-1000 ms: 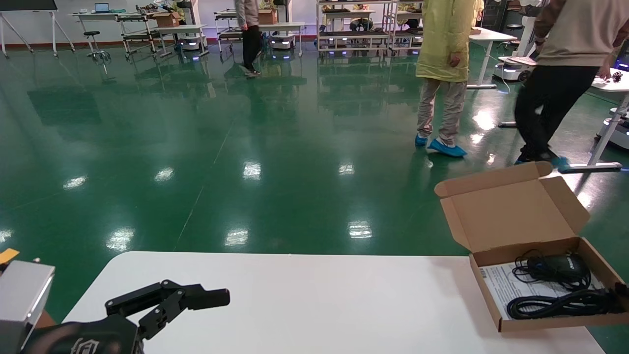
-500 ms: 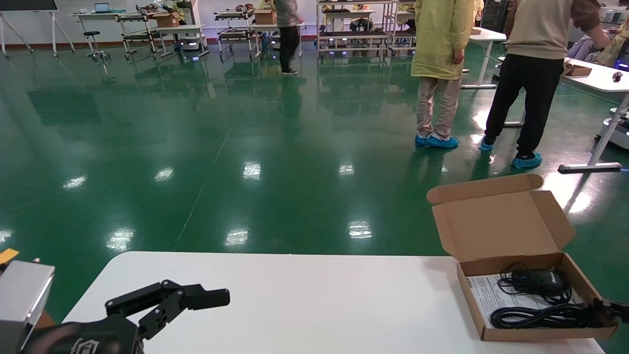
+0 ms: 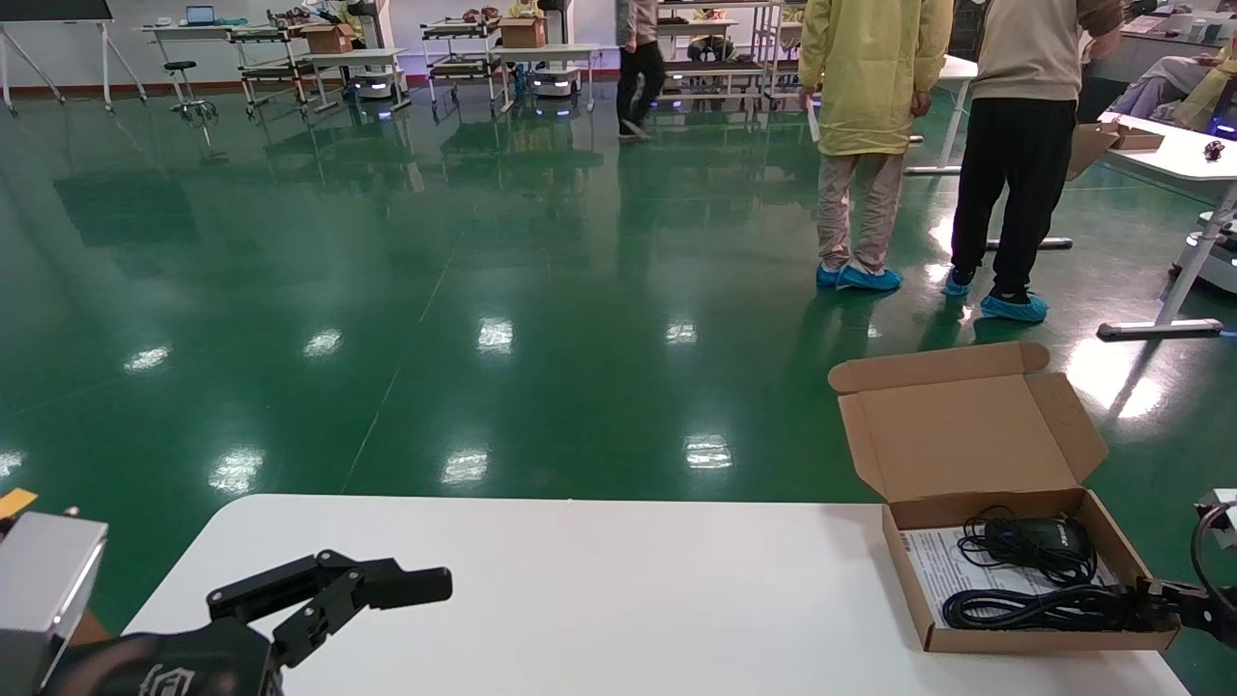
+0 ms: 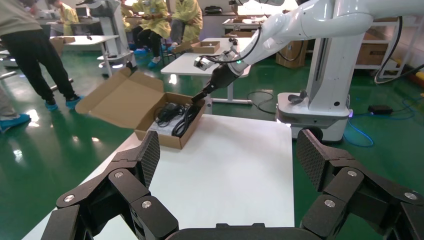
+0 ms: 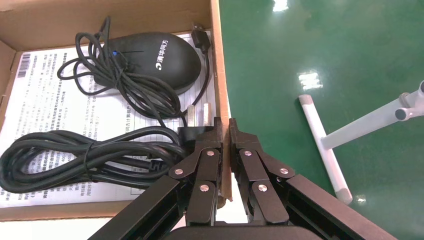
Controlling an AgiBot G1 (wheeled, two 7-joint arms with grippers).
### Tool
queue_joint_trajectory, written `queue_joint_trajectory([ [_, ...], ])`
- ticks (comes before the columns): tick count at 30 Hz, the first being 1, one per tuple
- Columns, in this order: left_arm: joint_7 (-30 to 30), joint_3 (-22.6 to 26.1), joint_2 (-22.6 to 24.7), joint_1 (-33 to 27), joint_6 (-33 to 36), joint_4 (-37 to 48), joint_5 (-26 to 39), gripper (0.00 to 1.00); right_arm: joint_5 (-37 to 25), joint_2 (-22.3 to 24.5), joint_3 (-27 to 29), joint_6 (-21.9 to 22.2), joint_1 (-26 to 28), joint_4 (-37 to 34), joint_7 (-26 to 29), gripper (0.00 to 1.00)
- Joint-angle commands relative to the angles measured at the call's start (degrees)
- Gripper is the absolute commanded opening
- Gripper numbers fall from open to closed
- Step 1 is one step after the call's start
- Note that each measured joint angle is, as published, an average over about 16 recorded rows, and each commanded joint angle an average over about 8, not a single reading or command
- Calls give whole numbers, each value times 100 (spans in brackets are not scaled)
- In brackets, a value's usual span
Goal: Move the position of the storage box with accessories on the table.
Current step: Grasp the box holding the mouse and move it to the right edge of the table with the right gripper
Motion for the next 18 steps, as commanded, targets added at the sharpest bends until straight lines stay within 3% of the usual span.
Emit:
queue_joint_trajectory([
  [1, 0, 0, 0, 0, 0, 0, 0, 100, 11, -16, 8, 60, -33, 12, -34, 0],
  [18, 0, 0, 0, 0, 0, 0, 0, 100, 104, -131, 72, 159, -315, -18, -198, 0],
])
